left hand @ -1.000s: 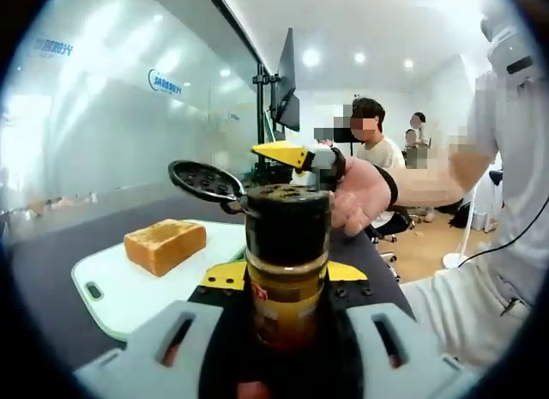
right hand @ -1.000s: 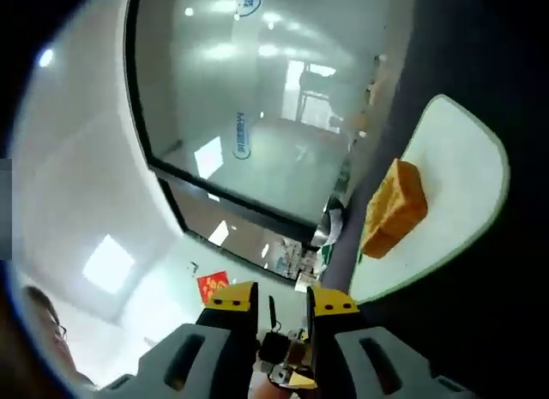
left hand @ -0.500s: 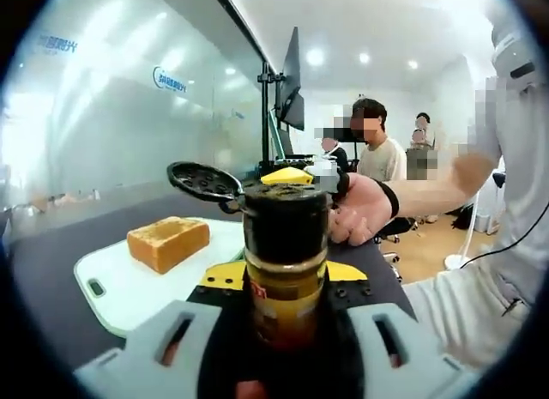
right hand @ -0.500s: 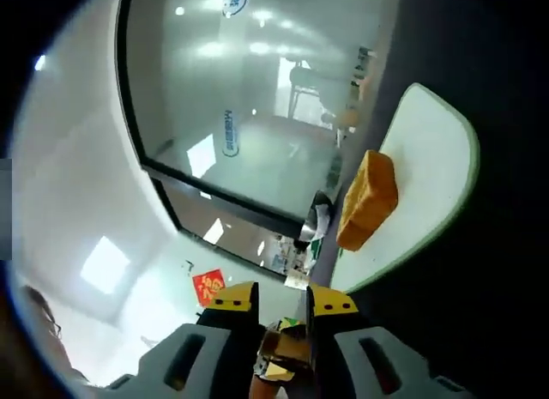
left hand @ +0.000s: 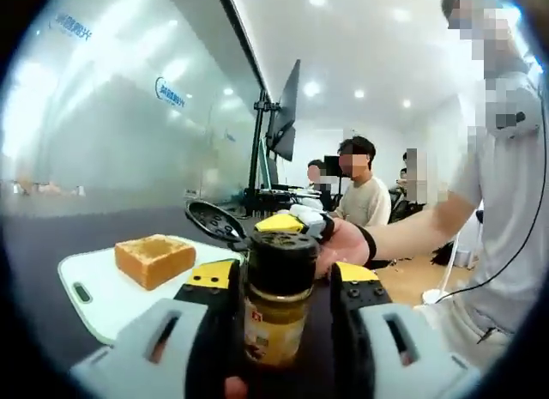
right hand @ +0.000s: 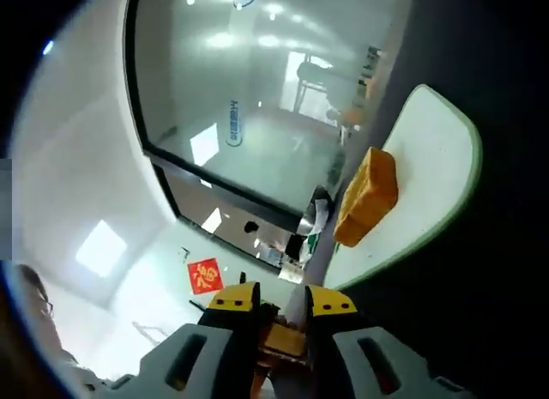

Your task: Sprinkle pepper

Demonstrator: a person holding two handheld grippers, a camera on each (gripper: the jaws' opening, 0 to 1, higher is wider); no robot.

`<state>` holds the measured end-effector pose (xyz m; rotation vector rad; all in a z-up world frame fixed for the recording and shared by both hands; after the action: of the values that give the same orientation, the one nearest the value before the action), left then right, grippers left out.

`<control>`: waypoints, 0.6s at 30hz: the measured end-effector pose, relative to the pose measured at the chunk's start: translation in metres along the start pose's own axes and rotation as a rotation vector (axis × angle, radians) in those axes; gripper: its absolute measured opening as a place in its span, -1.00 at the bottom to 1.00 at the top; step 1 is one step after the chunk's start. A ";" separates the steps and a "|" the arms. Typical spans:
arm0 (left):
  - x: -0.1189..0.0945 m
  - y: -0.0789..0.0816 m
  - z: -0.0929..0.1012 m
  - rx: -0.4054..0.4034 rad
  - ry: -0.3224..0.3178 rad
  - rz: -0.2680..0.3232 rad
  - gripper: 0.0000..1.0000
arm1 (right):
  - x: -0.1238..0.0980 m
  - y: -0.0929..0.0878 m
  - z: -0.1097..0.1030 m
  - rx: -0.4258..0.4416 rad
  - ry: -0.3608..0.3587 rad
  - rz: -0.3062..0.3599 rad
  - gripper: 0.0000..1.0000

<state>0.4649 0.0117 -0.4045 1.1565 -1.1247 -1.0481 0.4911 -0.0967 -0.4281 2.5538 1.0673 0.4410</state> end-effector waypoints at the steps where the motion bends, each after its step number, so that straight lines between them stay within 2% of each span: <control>1: 0.001 -0.001 0.000 -0.001 -0.005 -0.009 -0.33 | 0.000 -0.001 0.000 -0.003 -0.002 -0.004 -0.66; 5: 0.008 0.002 0.013 -0.016 -0.041 -0.004 -0.34 | 0.001 0.000 0.001 -0.018 -0.007 -0.006 -0.68; 9: 0.009 0.008 0.011 -0.011 -0.043 0.010 -0.34 | 0.002 -0.004 -0.001 -0.063 -0.012 -0.020 -0.69; 16: 0.011 -0.004 0.005 0.015 -0.028 -0.048 -0.40 | 0.000 0.000 0.002 -0.080 -0.013 -0.012 -0.70; 18: 0.011 -0.005 0.003 0.022 -0.027 -0.055 -0.49 | -0.001 0.001 0.002 -0.081 -0.013 -0.005 -0.70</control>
<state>0.4629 -0.0001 -0.4080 1.2000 -1.1334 -1.0987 0.4925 -0.0987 -0.4298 2.4796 1.0304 0.4559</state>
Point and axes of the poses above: the point that each gripper's makers call its tool centre point, and the gripper's own axes: x roughly forward along the fingers, z roughly to its right, y roughly out of its top, the point moved 3 cm from there along -x, roughly backward along the fingers, and after that the axes turned 3 degrees about z, right-handed, at the moved point
